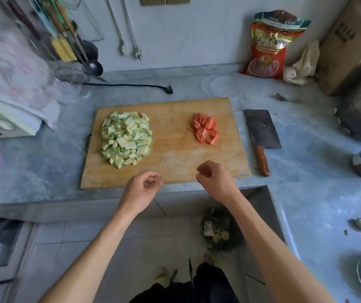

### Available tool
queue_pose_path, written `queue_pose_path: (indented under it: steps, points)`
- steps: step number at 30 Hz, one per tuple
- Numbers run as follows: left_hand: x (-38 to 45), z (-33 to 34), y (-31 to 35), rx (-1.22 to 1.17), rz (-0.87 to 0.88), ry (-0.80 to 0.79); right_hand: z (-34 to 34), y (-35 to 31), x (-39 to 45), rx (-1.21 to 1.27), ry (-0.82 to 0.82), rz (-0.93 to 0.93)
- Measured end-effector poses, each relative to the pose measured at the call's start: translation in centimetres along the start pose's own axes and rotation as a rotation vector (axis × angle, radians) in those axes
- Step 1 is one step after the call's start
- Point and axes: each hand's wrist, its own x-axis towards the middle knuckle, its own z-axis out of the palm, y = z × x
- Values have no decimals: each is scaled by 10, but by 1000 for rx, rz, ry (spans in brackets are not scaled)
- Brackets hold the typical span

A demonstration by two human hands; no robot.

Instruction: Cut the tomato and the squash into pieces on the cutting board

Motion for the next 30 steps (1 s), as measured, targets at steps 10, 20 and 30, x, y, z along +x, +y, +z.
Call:
queue_pose_path:
  steps: [10, 20, 30]
  points:
    - [-3, -51, 21, 7, -24, 278, -17, -55, 57, 37, -89, -258]
    - [45, -98, -20, -50, -57, 265, 15, -91, 80, -42, -59, -225]
    - [81, -120, -75, -1050, -697, 282, 93, -100, 79, -39, -84, 12]
